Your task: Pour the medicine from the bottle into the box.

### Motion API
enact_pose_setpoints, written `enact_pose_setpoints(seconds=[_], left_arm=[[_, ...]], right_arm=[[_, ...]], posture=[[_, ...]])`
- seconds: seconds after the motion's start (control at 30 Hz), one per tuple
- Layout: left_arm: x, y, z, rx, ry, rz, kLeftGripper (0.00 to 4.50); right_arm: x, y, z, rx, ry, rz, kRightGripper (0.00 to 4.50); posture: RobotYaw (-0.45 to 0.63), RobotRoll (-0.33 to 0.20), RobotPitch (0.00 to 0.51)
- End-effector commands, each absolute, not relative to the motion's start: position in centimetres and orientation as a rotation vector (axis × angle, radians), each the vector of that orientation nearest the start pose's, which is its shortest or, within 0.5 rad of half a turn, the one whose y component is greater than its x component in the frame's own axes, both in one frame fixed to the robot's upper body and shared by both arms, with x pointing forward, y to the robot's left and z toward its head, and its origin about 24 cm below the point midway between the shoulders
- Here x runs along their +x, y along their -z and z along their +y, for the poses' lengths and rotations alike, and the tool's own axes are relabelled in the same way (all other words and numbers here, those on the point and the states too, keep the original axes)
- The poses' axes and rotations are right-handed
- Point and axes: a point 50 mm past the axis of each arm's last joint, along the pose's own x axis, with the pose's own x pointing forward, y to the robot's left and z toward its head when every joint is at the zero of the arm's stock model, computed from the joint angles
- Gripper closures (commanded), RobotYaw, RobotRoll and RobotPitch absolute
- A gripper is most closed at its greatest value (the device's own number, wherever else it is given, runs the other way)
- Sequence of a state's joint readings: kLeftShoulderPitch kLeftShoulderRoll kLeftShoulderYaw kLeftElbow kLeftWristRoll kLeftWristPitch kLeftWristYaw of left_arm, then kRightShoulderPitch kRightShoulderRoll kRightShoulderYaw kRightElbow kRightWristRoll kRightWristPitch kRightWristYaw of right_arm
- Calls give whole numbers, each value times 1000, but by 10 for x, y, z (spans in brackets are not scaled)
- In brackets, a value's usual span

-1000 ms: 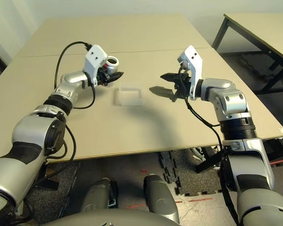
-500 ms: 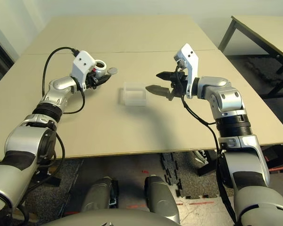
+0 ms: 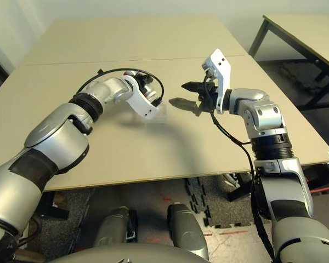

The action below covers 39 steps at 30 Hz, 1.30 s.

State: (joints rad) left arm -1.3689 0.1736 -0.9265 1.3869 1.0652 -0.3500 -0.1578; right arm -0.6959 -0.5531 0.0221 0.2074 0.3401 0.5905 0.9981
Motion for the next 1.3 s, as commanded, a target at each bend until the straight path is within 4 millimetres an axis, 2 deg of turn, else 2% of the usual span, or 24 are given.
enact_pose_setpoints(seconds=[0.03,0.33,0.5,0.63,0.8,0.9,1.07,1.3], left_arm=[[413,-159,61,2187,742,-159,1832],[415,-162,72,2003,734,-107,1832],[414,-170,72,1477,765,-42,1832],[413,-173,83,922,797,-19,1832],[411,-167,111,517,758,-39,1832],[407,-157,134,348,698,-84,1832],[396,-132,171,269,563,-91,1832],[386,-114,189,186,465,-91,1832]], right_arm=[[331,-178,-188,-130,-963,180,0],[334,-179,-184,-126,-972,180,0],[337,-180,-183,-127,-978,180,0],[339,-179,-184,-124,-972,179,0],[341,-177,-186,-114,-963,177,0],[343,-176,-186,-105,-956,173,0],[345,-173,-184,-93,-955,170,0],[350,-172,-184,-88,-948,168,0]], posture=[[-225,0,25],[-188,0,27],[-167,0,31],[-153,0,37],[-136,0,44],[-131,0,46],[-109,0,51],[-103,0,55]])
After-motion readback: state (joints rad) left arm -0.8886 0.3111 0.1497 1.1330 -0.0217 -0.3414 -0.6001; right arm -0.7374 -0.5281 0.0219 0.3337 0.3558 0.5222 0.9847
